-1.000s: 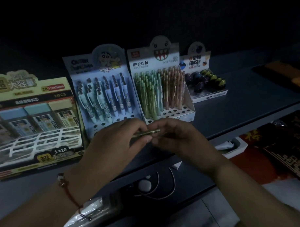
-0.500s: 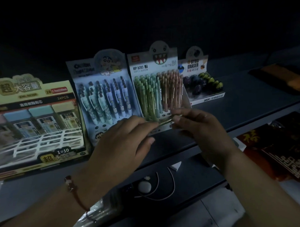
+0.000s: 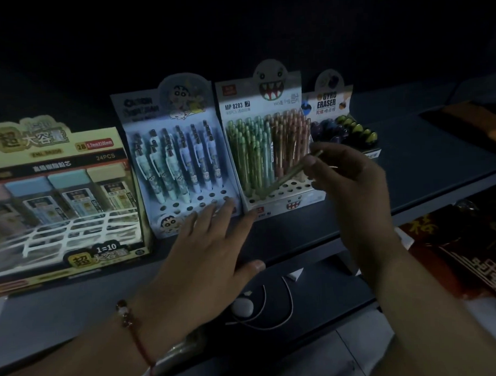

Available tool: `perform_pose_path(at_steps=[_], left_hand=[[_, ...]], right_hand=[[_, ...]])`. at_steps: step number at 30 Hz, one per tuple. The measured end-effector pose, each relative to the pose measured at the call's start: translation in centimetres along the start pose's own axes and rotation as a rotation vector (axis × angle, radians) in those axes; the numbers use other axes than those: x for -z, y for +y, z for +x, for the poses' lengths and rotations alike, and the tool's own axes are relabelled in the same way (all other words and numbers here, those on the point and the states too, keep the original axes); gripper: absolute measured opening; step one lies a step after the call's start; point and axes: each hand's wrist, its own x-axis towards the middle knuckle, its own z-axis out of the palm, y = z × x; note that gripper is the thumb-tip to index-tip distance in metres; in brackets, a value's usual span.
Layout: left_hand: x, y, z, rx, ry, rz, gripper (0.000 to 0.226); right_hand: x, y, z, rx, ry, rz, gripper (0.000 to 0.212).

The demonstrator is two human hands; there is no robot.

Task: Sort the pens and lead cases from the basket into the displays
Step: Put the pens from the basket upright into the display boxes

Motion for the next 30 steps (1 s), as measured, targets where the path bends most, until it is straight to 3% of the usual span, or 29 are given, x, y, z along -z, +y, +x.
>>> perform_pose_path(at_steps=[7, 19, 30], left_hand=[[-0.5, -0.3, 0.3, 0.001, -0.028, 0.055, 0.078], [-0.7, -0.7, 0.4, 0.007, -0.02, 0.016, 0.083], [-1.1, -0.3, 0.7, -0.013, 0.067, 0.018, 0.075]], right_hand=[[-2.6, 0.9, 0.3, 0.178, -0.076, -0.171, 0.025], [-5.2, 1.7, 1.6, 0.145, -0.074, -0.189, 0.015], [-7.1, 2.4, 2.0, 0.163, -0.055, -0.328, 0.025]])
